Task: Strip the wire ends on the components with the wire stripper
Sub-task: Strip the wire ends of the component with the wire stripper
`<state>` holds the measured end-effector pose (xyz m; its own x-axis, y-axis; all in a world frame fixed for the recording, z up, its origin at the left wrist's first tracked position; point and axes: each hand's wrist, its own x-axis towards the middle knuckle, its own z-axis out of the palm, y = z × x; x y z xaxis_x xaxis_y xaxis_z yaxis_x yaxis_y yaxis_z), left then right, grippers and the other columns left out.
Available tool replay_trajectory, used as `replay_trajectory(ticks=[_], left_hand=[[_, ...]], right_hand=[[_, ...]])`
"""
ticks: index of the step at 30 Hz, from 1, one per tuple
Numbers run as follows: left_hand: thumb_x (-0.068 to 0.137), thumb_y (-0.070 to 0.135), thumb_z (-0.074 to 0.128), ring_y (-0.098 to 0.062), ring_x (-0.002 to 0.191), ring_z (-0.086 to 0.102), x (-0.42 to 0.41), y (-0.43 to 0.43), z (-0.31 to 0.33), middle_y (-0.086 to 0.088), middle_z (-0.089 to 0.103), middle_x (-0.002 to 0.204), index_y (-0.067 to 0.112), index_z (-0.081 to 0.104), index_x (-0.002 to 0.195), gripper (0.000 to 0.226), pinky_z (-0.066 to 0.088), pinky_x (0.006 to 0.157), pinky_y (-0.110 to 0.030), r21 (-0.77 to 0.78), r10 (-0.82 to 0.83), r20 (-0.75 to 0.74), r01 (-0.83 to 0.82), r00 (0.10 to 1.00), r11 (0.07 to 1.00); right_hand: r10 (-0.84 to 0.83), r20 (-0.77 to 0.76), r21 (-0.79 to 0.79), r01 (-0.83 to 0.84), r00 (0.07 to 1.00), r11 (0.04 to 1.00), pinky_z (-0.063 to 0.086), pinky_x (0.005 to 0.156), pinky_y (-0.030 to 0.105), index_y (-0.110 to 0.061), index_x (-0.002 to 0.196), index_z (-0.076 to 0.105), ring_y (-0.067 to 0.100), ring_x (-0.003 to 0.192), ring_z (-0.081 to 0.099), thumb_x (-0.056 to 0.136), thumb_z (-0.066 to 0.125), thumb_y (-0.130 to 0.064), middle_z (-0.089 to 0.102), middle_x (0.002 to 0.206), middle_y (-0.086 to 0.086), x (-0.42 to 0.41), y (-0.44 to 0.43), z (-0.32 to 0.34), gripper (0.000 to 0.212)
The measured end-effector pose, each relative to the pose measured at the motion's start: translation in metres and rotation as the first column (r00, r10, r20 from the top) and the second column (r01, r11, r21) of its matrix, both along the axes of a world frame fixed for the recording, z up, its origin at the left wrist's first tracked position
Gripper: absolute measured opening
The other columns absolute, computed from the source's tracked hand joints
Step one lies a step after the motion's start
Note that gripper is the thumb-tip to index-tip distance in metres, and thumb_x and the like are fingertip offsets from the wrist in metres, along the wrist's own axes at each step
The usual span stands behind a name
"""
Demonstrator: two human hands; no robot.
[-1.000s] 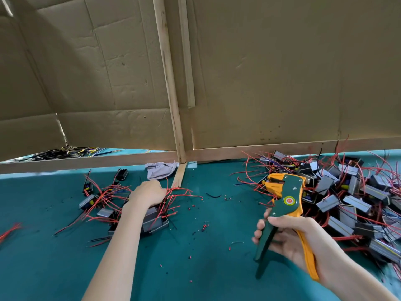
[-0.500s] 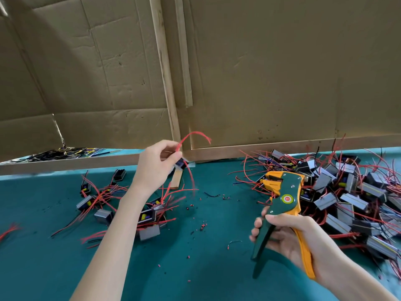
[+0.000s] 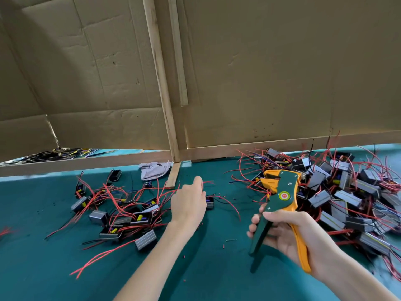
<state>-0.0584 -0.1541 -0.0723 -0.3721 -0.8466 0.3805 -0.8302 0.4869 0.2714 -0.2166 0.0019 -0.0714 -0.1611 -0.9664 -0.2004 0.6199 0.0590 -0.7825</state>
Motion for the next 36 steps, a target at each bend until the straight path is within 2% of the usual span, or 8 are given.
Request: replay_trajectory(ticks=[4,8,11,14,17,22,26,36], left_hand=[[0.093,0.023,0.056,-0.024,0.105,0.056,0.002,-0.006,0.006,-0.004,0.060,0.110,0.021,0.050,0.119,0.028,0.039,0.071,-0.030,-0.016,-0.021,0.091,0.022,0.996,1.000],[0.083,0.008,0.061,-0.012,0.111,0.055,0.005,-0.012,0.009,0.004,0.063,0.116,0.020,0.063,0.112,0.032,0.041,0.097,-0.026,0.257,-0.409,-0.080,0.416,0.909,0.872],[0.082,0.017,0.071,-0.004,0.092,0.061,-0.002,-0.005,0.001,0.007,0.072,0.101,0.019,0.070,0.100,0.018,0.040,0.081,-0.006,0.257,-0.490,-0.148,0.512,0.859,0.820],[0.083,0.013,0.071,-0.006,0.080,0.062,-0.007,-0.001,-0.009,0.004,0.074,0.087,0.014,0.074,0.090,0.008,0.041,0.074,-0.013,0.163,-0.516,-0.161,0.538,0.841,0.827],[0.083,0.007,0.070,0.003,0.070,0.063,-0.007,0.001,-0.006,0.011,0.073,0.075,0.014,0.076,0.082,0.009,0.044,0.073,-0.013,0.184,-0.447,-0.411,0.552,0.795,0.813],[0.090,0.007,0.064,-0.013,0.056,0.065,-0.002,0.002,0.025,0.000,0.073,0.079,0.017,0.072,0.080,0.017,0.052,0.067,-0.021,0.224,-0.248,-0.783,0.630,0.570,0.743],[0.094,-0.003,0.052,-0.006,0.057,0.056,0.000,0.009,0.047,0.008,0.073,0.078,0.019,0.070,0.098,0.029,0.048,0.062,-0.016,0.244,-0.242,-0.818,0.695,0.523,0.676],[0.089,0.010,0.066,0.004,0.050,0.053,0.002,0.032,0.079,0.010,0.067,0.061,0.016,0.070,0.084,0.009,0.036,0.050,-0.005,0.206,-0.409,-0.746,0.766,0.526,0.610]], right_hand=[[-0.007,-0.007,0.000,0.007,1.000,1.000,0.059,0.064,0.046,0.001,0.087,0.060,0.040,0.067,0.067,0.057,0.067,-0.003,0.064,0.078,0.024,-0.001,0.000,0.002,0.032],[-0.006,-0.012,0.007,0.006,1.000,1.000,0.059,0.065,0.048,0.002,0.090,0.060,0.041,0.068,0.067,0.056,0.068,-0.003,0.065,0.079,0.025,0.001,0.001,0.003,0.035],[-0.001,-0.011,0.012,0.001,1.000,1.000,0.059,0.065,0.047,0.003,0.090,0.060,0.040,0.069,0.067,0.054,0.070,-0.003,0.064,0.079,0.025,0.000,0.001,0.001,0.038],[0.003,0.004,0.013,-0.003,1.000,1.000,0.059,0.065,0.047,0.003,0.082,0.066,0.041,0.070,0.067,0.051,0.072,-0.003,0.064,0.080,0.026,0.000,0.001,0.002,0.032],[0.003,0.012,0.008,-0.004,1.000,1.000,0.059,0.064,0.047,0.002,0.077,0.068,0.041,0.069,0.067,0.049,0.074,-0.003,0.064,0.080,0.026,0.001,0.003,0.003,0.029],[0.039,-0.035,0.008,-0.038,0.999,0.999,0.059,0.062,0.046,0.002,0.090,0.058,0.039,0.065,0.066,0.047,0.071,0.002,0.063,0.076,0.024,0.004,0.004,0.010,0.045],[0.116,-0.057,-0.022,-0.117,0.992,0.993,0.058,0.062,0.047,0.002,0.089,0.057,0.039,0.064,0.063,0.060,0.065,0.002,0.060,0.075,0.025,0.006,0.006,0.016,0.030],[0.207,-0.115,-0.142,-0.223,0.971,0.964,0.056,0.066,0.051,0.003,0.084,0.060,0.044,0.068,0.062,0.050,0.076,-0.001,0.059,0.079,0.033,0.013,0.012,0.020,0.038]])
